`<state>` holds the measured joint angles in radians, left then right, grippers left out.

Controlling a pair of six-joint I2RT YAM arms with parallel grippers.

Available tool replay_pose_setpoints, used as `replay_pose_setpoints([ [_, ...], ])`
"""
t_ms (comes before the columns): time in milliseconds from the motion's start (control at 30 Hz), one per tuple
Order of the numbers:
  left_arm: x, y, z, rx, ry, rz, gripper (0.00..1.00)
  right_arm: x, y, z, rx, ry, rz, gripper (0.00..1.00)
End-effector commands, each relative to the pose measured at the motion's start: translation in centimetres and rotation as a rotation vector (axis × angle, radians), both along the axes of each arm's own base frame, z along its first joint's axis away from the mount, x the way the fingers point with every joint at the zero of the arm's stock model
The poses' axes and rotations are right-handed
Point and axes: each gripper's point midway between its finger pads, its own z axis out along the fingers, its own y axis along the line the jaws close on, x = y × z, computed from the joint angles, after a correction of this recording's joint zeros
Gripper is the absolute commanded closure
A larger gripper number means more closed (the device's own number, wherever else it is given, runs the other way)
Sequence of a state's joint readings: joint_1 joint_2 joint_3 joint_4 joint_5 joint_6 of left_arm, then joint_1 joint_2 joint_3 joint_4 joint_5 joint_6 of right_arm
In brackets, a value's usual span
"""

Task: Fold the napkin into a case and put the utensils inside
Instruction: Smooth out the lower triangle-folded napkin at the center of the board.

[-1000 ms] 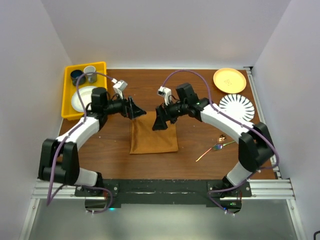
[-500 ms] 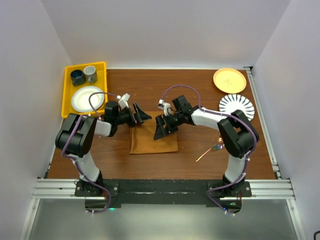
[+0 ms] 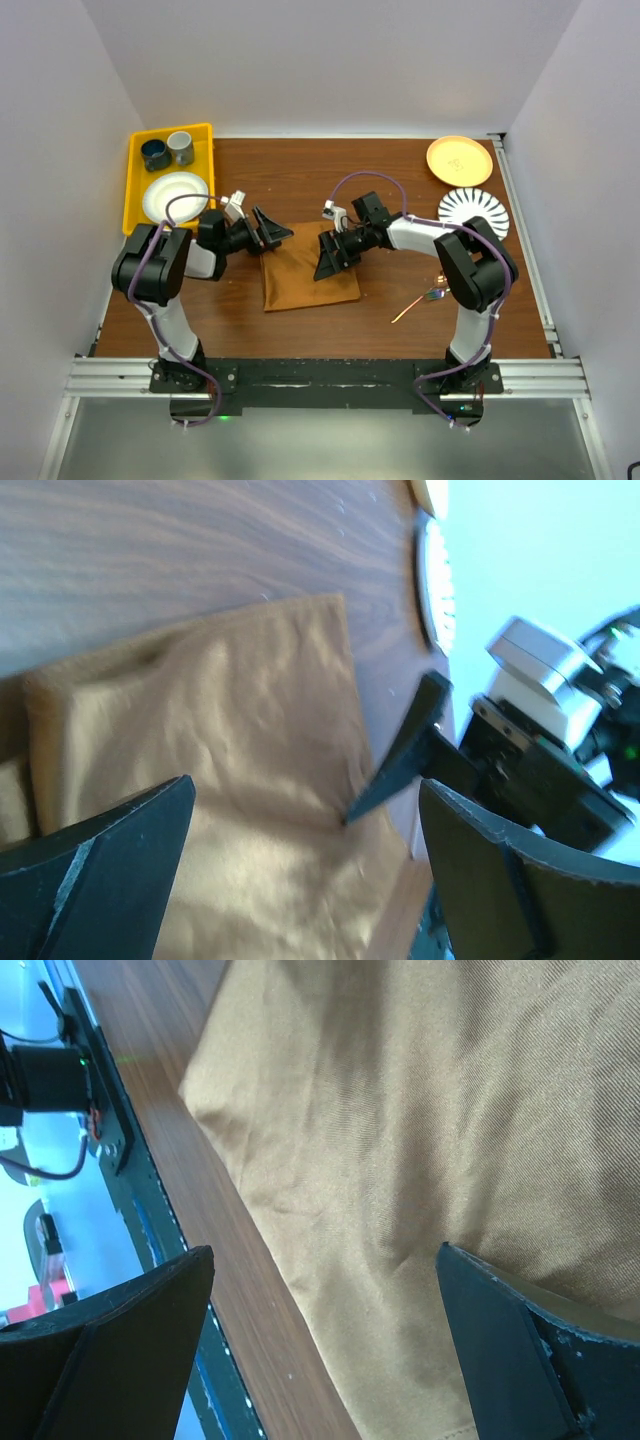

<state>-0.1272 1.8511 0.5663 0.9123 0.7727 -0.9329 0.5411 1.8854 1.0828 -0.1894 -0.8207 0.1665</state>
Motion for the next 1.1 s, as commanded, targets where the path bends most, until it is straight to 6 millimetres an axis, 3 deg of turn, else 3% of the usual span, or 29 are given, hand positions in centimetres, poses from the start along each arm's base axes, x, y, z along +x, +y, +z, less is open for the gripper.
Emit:
replay_pose_setpoints([
  [0, -1.1, -0.3, 6.0, -0.025, -0.196, -0.089, 0.0, -0.2, -0.3, 3.4, 0.042, -0.06, 0.036, 0.02],
  [33, -1.1, -0.3, 7.7, -0.023, -0.244, -0.091, 0.0, -0.4, -0.2, 4.2, 0.056, -0.064, 0.044, 0.02],
  [100, -0.8, -0.3, 8.6, -0.013, -0.261, -0.084, 0.0, -1.1, 0.2, 5.7, 0.091, -0.075, 0.064, 0.02],
  [200, 0.6, -0.7, 9.1, -0.017, -0.265, -0.067, 0.0, -2.2, 0.4, 5.7, 0.09, -0.063, 0.083, 0.05],
  [433, 3.0, -0.5, 5.1, 0.014, -0.172, 0.009, 0.0, -3.1, -0.2, 2.5, 0.043, 0.015, 0.097, 0.23],
  [567, 3.2, 0.1, 2.5, 0.046, -0.105, 0.034, 0.0, -3.7, -0.9, 0.7, -0.005, 0.046, 0.117, 0.33],
  [733, 2.3, 2.1, -1.1, 0.135, 0.008, 0.076, 0.0, -4.0, -2.8, -2.3, -0.137, 0.039, 0.135, 0.37],
  [967, -0.5, 2.5, -2.0, 0.189, 0.039, 0.018, 0.0, -1.8, -4.1, -4.2, -0.26, -0.004, 0.103, 0.39],
  [1067, -0.6, 2.6, -1.6, 0.199, 0.024, 0.002, 0.0, -1.7, -4.0, -3.8, -0.245, 0.004, 0.113, 0.38],
])
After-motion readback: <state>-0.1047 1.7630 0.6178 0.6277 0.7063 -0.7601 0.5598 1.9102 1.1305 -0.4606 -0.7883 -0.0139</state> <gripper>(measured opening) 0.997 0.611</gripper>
